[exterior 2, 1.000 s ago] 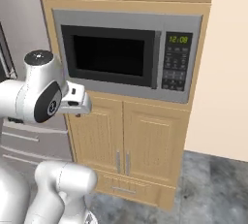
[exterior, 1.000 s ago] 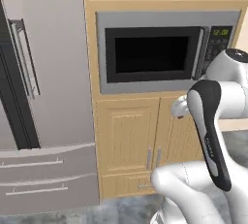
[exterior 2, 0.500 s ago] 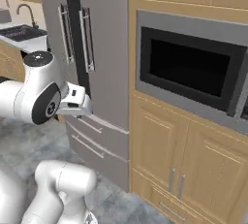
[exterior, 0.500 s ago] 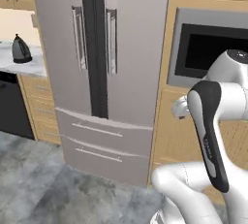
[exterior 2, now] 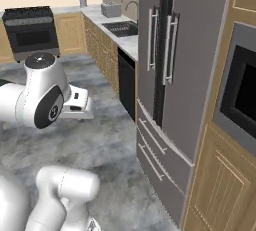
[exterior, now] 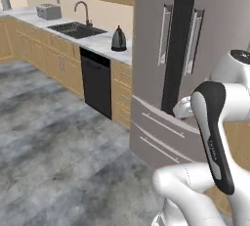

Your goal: Navigate to the shelves.

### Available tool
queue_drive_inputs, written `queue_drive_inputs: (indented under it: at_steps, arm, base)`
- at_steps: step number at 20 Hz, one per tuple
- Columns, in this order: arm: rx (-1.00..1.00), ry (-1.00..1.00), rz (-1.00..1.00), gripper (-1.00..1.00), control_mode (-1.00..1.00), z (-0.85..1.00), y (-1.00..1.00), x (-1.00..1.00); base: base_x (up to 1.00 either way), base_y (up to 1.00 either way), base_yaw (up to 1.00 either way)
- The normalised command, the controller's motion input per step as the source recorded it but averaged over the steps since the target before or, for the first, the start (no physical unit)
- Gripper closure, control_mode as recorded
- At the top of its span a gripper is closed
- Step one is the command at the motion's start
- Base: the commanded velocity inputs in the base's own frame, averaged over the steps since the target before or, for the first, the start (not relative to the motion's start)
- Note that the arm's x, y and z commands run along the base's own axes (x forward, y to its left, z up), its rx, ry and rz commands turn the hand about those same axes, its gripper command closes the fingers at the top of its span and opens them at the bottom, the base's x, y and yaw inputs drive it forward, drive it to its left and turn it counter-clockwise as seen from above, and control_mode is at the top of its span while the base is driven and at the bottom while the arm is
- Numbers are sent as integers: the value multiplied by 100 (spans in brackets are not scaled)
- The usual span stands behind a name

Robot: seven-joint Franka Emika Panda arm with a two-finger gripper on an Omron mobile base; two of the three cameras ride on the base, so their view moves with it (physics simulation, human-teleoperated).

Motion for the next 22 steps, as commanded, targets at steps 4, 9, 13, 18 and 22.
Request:
queue_drive_inputs:
  at_steps: [4, 9, 13, 18, 22]
  arm:
    - [0, 0, 0, -100, 100, 0, 0, 0]
    - [0, 0, 0, -100, 100, 0, 0, 0]
    - [0, 0, 0, -100, 100, 0, 0, 0]
    - [0, 0, 0, -100, 100, 0, 0, 0]
    - [0, 0, 0, -100, 100, 0, 0, 0]
  base:
    - [95, 92, 32]
    - [100, 99, 39]
    - [100, 65, 47]
    - [100, 52, 41]
    - [100, 15, 20]
